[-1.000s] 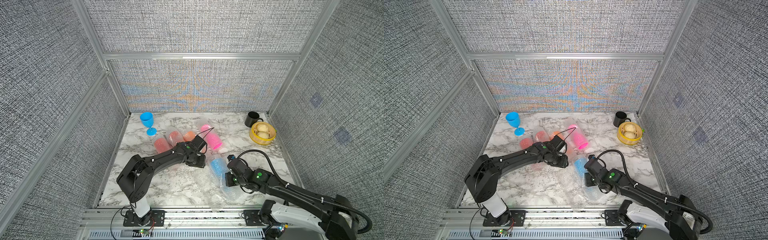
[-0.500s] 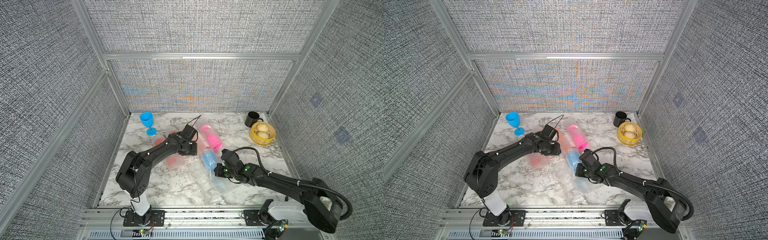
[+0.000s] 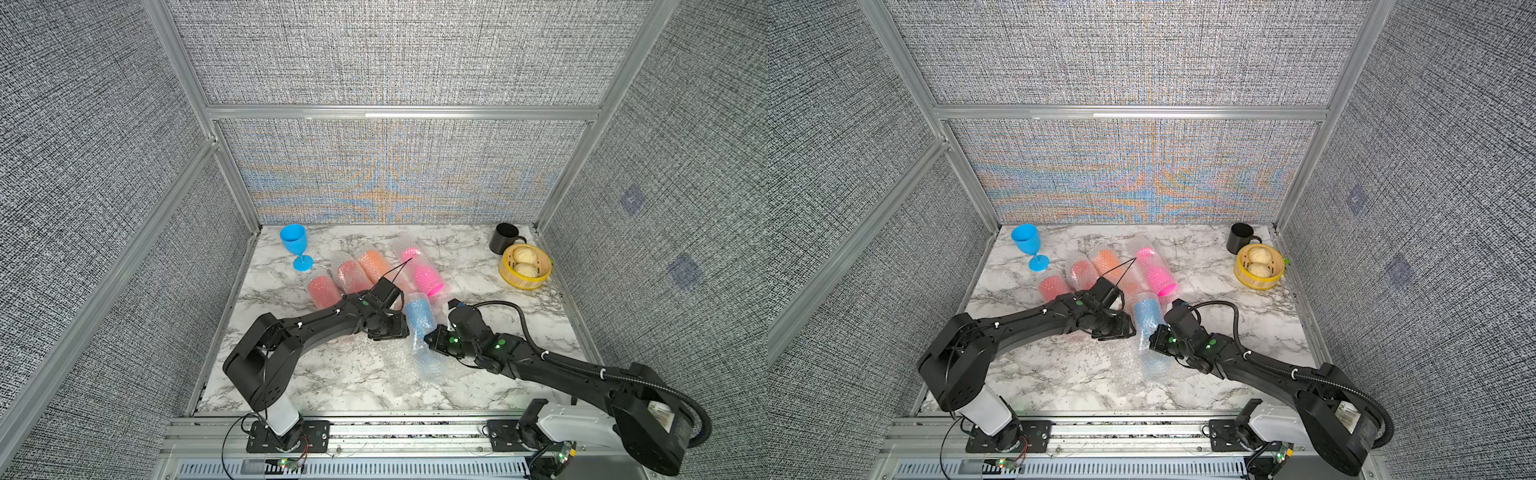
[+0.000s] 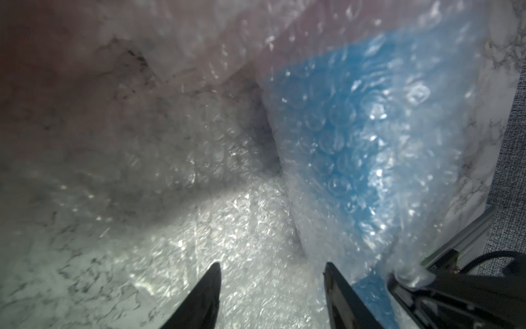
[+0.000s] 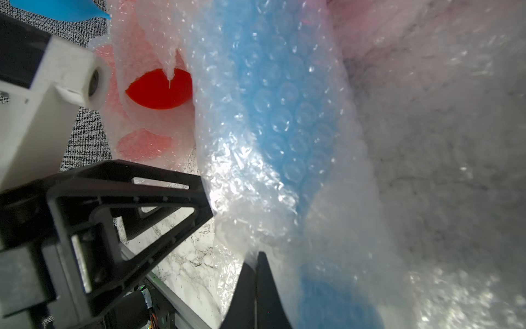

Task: Unpack wine glasses from bubble wrap
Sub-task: Place the bubble wrap at the center of the board, then unwrap the bubble wrap.

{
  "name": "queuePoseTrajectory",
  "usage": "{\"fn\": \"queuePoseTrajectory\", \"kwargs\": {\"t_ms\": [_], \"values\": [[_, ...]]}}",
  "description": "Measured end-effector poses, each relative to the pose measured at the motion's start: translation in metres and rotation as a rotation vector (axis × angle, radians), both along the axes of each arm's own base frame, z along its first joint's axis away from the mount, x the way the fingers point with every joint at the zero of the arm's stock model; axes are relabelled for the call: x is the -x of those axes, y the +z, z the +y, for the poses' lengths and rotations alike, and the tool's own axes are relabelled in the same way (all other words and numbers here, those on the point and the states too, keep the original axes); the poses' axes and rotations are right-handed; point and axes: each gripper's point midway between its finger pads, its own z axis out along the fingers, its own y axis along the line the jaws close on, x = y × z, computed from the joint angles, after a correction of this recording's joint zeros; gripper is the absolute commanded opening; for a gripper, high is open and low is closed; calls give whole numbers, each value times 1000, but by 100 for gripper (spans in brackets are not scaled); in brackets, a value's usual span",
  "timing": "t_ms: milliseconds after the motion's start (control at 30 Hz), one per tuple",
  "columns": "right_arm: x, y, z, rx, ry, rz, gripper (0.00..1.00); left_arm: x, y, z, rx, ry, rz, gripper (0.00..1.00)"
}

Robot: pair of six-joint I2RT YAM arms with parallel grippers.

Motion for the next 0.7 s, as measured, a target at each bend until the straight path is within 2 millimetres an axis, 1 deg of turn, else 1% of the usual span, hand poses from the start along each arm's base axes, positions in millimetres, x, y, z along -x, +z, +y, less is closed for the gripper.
{"fn": "queuePoseTrajectory", "kwargs": {"t_ms": [133, 400, 567, 700], "values": [[-1, -4, -3, -2, -9, 9, 0, 5, 1, -17, 79, -29, 0, 55], [-4, -3, -3, -21, -15, 13, 0, 9, 13, -27, 179, -61, -23, 53], [-6, -3, -4, -32, -18, 19, 0, 14, 12, -31, 206, -86, -8, 50], [-6, -2, -5, -38, -21, 24, 0, 18, 3, -35, 212, -105, 20, 48]]}}
